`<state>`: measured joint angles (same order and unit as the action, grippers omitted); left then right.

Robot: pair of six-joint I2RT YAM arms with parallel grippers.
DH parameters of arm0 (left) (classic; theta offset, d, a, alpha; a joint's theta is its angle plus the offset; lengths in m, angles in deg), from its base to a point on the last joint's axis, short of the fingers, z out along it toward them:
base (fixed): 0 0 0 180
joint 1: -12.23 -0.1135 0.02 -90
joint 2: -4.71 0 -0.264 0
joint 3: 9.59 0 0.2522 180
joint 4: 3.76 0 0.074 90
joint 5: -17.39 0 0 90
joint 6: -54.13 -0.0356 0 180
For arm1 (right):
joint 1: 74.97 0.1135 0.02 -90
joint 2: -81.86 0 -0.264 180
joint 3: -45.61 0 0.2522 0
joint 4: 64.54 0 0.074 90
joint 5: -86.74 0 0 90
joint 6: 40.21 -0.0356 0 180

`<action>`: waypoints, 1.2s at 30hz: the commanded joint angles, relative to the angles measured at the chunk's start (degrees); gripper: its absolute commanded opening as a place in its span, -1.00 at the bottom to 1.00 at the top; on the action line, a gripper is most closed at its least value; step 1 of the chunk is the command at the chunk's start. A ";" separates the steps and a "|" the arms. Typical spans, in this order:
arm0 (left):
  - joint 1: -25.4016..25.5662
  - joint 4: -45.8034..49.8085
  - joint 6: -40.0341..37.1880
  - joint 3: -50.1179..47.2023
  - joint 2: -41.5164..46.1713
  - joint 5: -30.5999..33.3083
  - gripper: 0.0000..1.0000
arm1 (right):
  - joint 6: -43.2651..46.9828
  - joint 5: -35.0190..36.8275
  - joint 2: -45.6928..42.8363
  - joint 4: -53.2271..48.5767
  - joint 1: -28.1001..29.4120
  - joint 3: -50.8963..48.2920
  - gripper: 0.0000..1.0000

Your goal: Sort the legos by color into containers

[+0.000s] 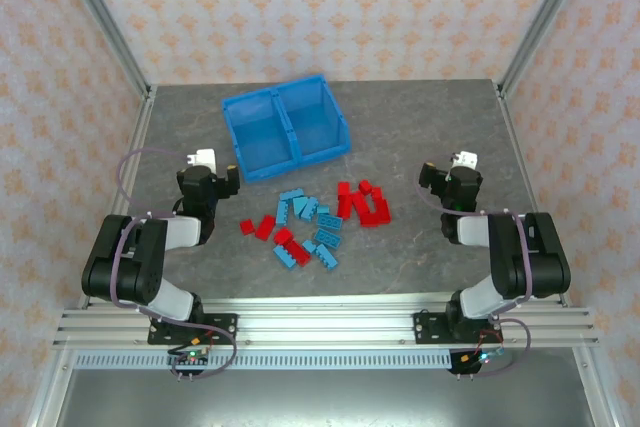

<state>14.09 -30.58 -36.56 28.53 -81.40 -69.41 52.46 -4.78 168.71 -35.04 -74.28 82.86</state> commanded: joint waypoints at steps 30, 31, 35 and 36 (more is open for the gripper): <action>6.25 27.97 0.03 6.63 25.23 -2.48 1.00 | -26.84 -16.52 -30.29 -74.82 2.98 24.80 0.89; 7.83 31.77 -0.08 7.72 29.28 -4.71 1.00 | -25.77 -17.66 -29.90 -79.46 5.12 26.55 0.89; 14.87 46.47 -5.20 13.77 40.06 -18.60 0.99 | -22.33 -17.06 -26.23 -92.23 15.09 32.54 0.90; 16.90 50.05 -7.90 15.27 41.36 -21.66 0.99 | -21.82 -16.84 -24.71 -93.97 17.15 33.56 0.91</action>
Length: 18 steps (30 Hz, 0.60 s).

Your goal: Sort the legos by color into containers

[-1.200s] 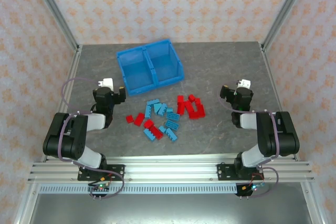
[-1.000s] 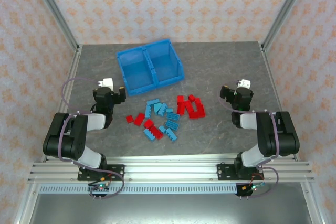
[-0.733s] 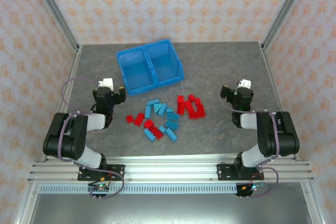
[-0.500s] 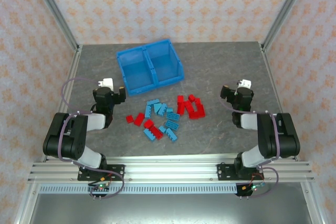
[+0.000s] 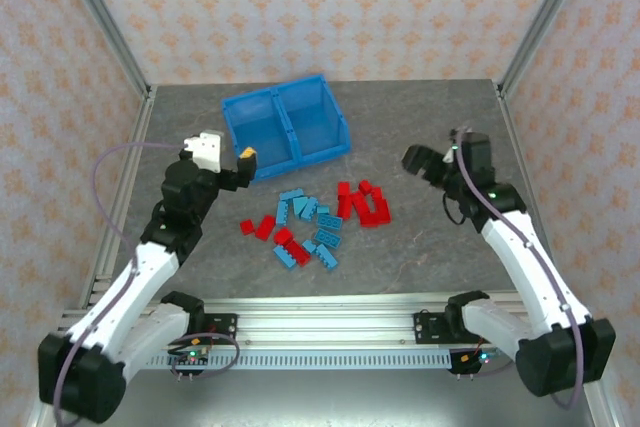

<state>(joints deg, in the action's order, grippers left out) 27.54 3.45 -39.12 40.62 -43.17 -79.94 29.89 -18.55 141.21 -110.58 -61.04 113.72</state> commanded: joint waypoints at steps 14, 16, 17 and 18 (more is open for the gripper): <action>26.26 32.86 -40.02 3.77 2.96 -19.72 0.99 | 3.56 9.67 30.74 -16.41 16.92 11.64 0.88; 26.26 34.01 -41.32 3.72 1.82 -19.53 0.99 | 3.22 13.57 32.33 -14.44 16.79 11.19 0.70; 26.25 34.67 -41.81 3.49 1.52 -19.10 0.99 | 3.06 14.95 33.05 -13.57 16.53 10.98 0.58; 26.26 35.14 -42.18 3.16 1.52 -18.88 0.99 | 3.20 14.91 33.64 -12.83 16.30 10.88 0.53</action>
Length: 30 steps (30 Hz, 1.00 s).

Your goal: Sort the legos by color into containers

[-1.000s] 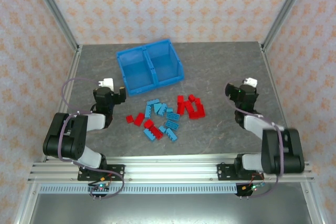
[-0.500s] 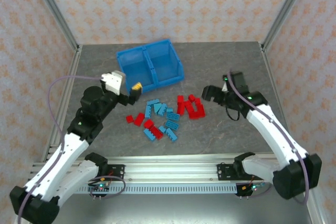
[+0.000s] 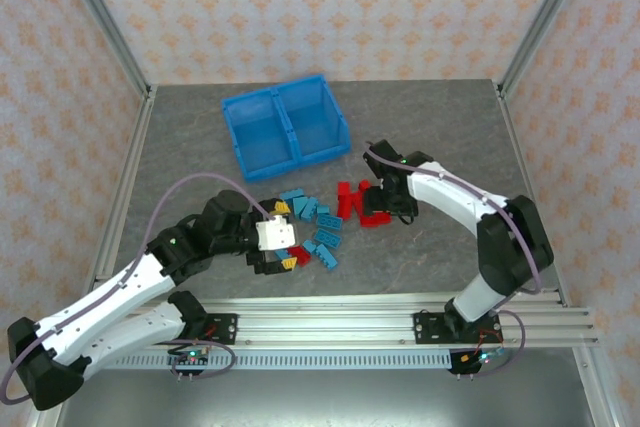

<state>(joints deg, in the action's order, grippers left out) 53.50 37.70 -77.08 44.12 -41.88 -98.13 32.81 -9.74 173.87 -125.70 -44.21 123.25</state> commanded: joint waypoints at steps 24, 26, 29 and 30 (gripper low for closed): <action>0.29 1.63 -6.15 -2.94 2.73 1.05 0.99 | -5.63 2.20 9.27 13.48 -3.69 -3.58 -0.12; 0.30 1.48 -6.08 -3.12 3.14 1.34 0.99 | -5.83 2.98 7.83 12.79 -3.67 -3.43 -0.21; 0.30 0.98 -6.01 -3.45 3.92 2.06 0.99 | -6.20 5.09 2.21 12.01 -3.49 -3.41 -0.33; 0.29 0.27 -5.82 -3.70 4.45 2.65 0.99 | -6.15 6.19 -0.36 11.95 -3.37 -3.34 -0.36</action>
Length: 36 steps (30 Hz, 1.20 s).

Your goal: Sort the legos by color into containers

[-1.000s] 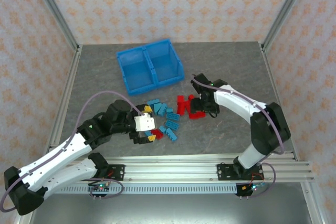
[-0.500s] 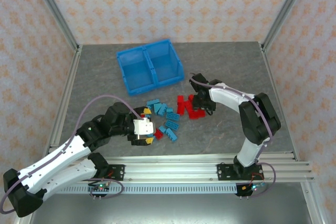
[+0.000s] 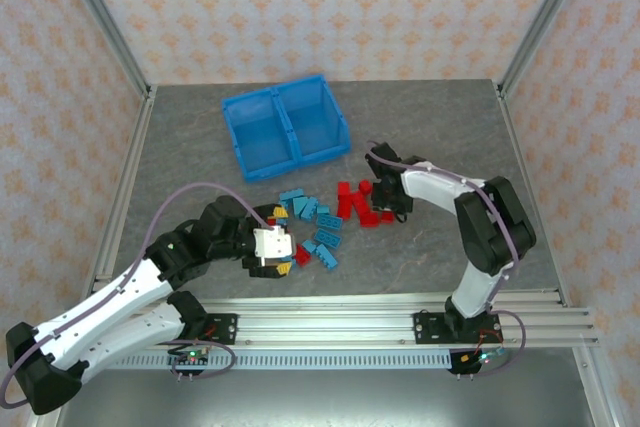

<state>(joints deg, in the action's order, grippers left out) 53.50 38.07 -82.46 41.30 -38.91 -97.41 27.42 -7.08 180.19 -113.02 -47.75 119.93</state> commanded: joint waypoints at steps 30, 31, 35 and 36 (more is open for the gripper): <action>-0.32 -14.14 9.10 -7.45 17.10 14.42 0.99 | 11.06 4.41 50.02 -10.92 8.09 91.61 -0.32; -0.36 -14.63 9.35 -7.66 16.99 13.80 0.99 | 10.45 4.48 50.68 -10.38 7.89 91.35 -0.30; 0.11 -15.76 9.94 -8.67 16.85 13.73 0.99 | 7.05 3.94 51.79 -9.16 7.08 90.60 -0.18; 0.17 -15.96 9.73 -8.95 16.86 14.14 0.99 | 6.61 3.71 51.81 -8.80 7.07 90.25 -0.14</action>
<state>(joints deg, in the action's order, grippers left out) 53.46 24.91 -73.80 33.19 -22.08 -82.68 36.05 -2.27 232.80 -122.34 -40.54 207.88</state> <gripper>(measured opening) 0.993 0.420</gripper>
